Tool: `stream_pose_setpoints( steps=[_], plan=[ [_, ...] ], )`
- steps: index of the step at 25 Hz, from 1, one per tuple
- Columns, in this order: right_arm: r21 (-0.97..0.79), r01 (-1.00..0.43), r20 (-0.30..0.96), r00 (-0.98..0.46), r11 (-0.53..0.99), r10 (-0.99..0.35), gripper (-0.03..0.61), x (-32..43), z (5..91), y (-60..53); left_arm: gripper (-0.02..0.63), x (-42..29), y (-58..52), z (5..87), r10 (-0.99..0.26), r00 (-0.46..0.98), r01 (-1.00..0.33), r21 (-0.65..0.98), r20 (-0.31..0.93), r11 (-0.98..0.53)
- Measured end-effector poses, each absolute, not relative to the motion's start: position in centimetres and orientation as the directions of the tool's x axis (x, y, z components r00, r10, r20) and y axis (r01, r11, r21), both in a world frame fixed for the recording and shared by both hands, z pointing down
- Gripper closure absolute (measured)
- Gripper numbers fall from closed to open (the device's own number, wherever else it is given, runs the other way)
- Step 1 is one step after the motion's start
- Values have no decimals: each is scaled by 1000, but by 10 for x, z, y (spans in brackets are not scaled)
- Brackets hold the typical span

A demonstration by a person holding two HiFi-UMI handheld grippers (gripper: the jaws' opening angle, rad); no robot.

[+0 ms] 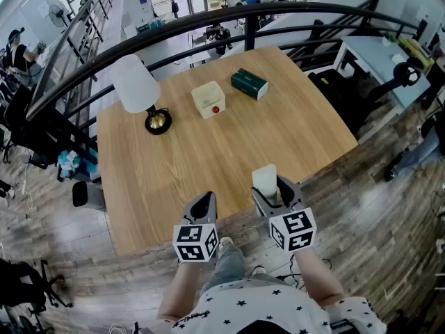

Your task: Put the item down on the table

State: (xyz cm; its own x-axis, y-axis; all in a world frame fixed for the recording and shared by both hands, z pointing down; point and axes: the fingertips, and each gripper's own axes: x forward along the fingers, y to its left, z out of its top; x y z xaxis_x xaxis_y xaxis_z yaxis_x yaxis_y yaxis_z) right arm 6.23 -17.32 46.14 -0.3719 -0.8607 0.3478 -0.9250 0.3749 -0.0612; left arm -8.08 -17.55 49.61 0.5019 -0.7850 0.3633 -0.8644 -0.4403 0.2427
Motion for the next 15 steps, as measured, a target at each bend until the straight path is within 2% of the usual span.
stream_pose_setpoints(
  steps=[4,10,15],
  plan=[
    [-44,-922,319,-377,384,-870,302,71,465,-81,601,-74,-81,506,-804,489,-869,270,339,-415],
    [-55,-910,329,-404,410,-854,302,101,475,67,601,-42,75,530,-808,445,-890,287,386,-354],
    [-56,-901,331,-423,430,-843,302,116,470,138,601,-26,157,521,-810,439,-891,306,388,-336]
  ],
)
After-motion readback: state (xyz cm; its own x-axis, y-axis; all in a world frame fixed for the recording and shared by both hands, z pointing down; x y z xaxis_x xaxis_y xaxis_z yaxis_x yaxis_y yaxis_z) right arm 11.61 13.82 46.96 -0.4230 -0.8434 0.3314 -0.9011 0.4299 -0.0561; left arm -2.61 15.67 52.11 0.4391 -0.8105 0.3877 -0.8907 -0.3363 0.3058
